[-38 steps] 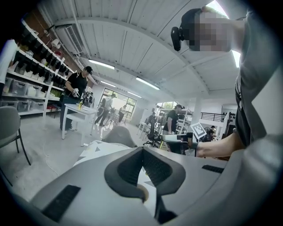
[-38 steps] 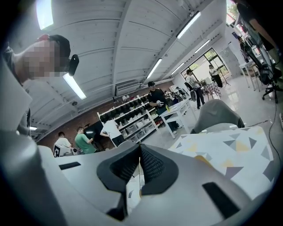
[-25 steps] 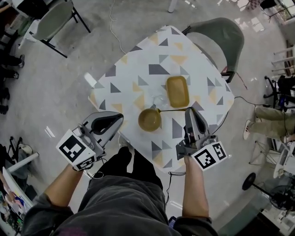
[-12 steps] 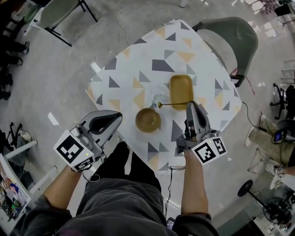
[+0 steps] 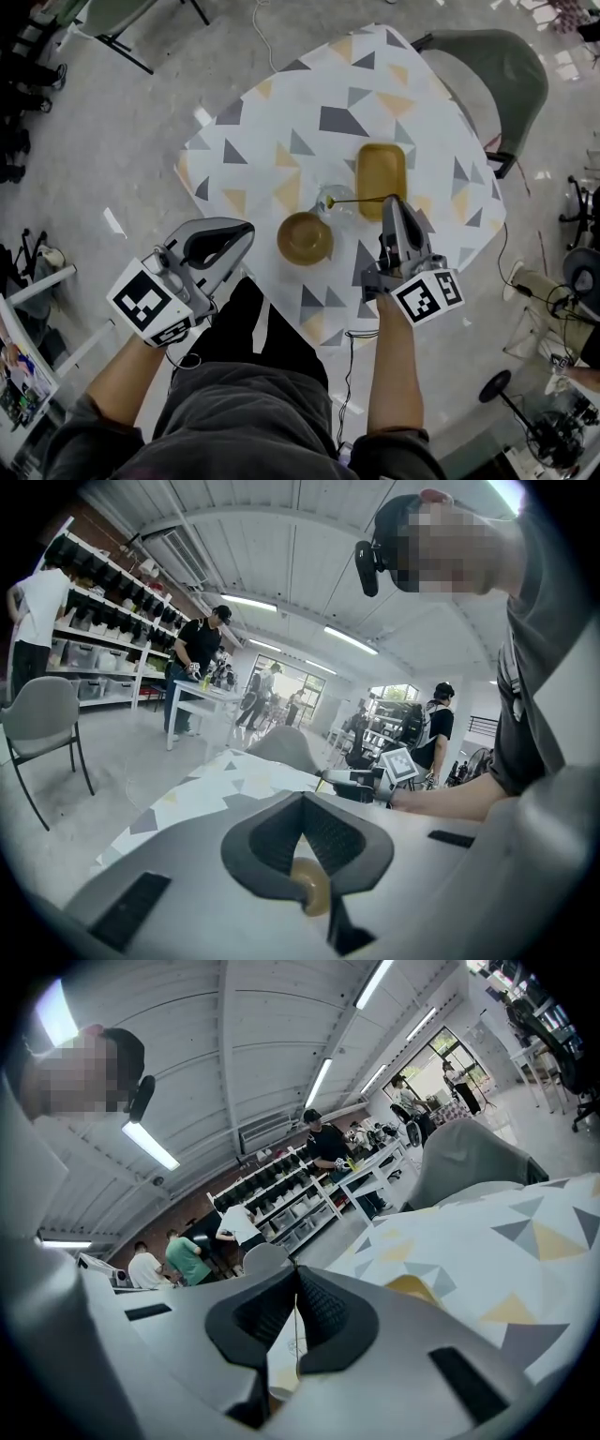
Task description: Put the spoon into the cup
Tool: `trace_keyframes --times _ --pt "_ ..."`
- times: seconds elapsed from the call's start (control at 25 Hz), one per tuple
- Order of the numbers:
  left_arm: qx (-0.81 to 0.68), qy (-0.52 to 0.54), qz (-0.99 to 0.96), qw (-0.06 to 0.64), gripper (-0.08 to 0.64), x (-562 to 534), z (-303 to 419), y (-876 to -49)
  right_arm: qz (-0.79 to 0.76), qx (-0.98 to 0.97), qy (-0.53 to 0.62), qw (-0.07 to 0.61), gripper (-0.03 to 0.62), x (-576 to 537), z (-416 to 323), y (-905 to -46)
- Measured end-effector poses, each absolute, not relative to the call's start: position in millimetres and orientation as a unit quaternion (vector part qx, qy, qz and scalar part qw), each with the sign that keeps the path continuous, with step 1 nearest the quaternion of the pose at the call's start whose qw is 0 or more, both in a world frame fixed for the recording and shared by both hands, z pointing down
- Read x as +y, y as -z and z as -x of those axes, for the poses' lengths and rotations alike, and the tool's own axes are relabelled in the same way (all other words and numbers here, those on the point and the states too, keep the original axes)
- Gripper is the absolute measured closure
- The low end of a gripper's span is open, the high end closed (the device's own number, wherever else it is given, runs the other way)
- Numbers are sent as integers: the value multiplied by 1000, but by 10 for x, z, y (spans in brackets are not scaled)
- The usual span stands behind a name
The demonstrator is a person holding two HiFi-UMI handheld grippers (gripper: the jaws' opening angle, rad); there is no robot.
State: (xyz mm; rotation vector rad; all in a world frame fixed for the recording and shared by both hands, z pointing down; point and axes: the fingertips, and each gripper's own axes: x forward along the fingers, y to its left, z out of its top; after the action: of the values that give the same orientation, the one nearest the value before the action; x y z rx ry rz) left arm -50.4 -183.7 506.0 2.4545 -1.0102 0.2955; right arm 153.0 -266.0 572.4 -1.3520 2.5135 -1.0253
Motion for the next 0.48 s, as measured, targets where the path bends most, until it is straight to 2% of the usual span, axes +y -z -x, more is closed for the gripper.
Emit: trace_keyframes --times 0.48 --pt "-363 -111 -893 241 545 -1728 486 -5122 445 829 339 27 571 -2618 -1434 -6005"
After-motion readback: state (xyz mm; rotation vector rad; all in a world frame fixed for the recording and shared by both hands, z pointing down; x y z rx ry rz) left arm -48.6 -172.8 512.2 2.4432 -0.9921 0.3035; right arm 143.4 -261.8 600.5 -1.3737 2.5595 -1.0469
